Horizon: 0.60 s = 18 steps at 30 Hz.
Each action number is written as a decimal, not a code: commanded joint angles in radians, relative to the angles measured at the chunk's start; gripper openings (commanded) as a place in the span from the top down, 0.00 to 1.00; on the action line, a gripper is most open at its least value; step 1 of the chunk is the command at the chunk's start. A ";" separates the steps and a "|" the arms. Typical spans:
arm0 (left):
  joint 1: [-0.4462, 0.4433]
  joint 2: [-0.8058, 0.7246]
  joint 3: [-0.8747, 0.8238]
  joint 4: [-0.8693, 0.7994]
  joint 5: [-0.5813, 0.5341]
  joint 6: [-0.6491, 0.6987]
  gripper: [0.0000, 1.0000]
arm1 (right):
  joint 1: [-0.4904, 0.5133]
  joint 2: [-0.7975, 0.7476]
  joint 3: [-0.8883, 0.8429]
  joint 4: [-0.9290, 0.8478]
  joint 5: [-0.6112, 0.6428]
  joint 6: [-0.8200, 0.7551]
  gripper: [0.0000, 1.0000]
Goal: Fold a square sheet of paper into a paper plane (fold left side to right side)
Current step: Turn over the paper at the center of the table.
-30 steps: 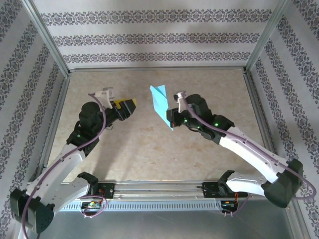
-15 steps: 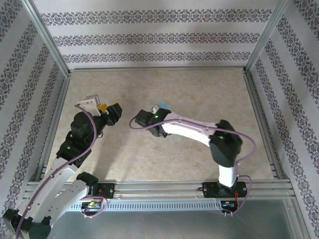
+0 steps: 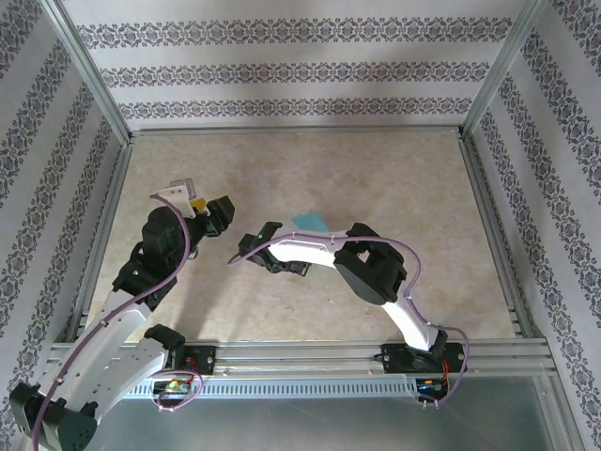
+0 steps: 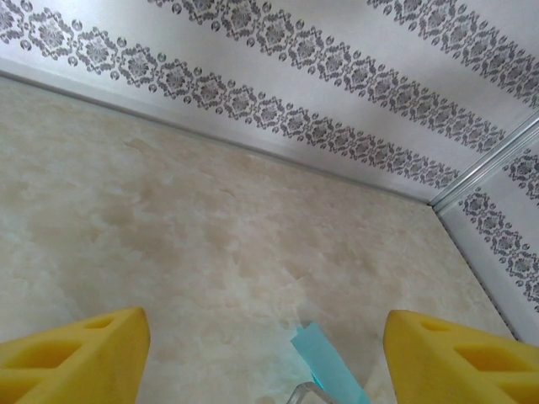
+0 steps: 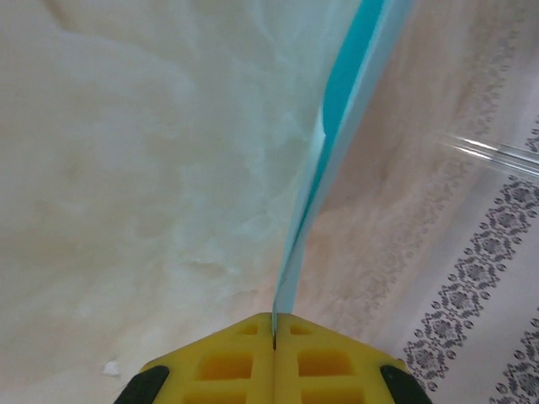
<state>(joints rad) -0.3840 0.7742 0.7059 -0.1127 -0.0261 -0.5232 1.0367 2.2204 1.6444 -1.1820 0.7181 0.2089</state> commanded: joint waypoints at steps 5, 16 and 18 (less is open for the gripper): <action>0.011 0.040 -0.003 0.042 0.059 -0.004 0.26 | -0.021 -0.110 -0.070 0.066 -0.246 -0.011 0.80; 0.012 0.100 0.001 0.062 0.111 -0.020 0.20 | -0.109 -0.311 -0.192 0.214 -0.437 0.016 0.57; 0.013 0.123 -0.003 0.084 0.131 -0.036 0.18 | -0.136 -0.360 -0.227 0.256 -0.464 0.031 0.55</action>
<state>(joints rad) -0.3840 0.8791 0.7059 -0.0845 0.0677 -0.5316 0.9318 1.9270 1.4548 -1.0012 0.3325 0.2127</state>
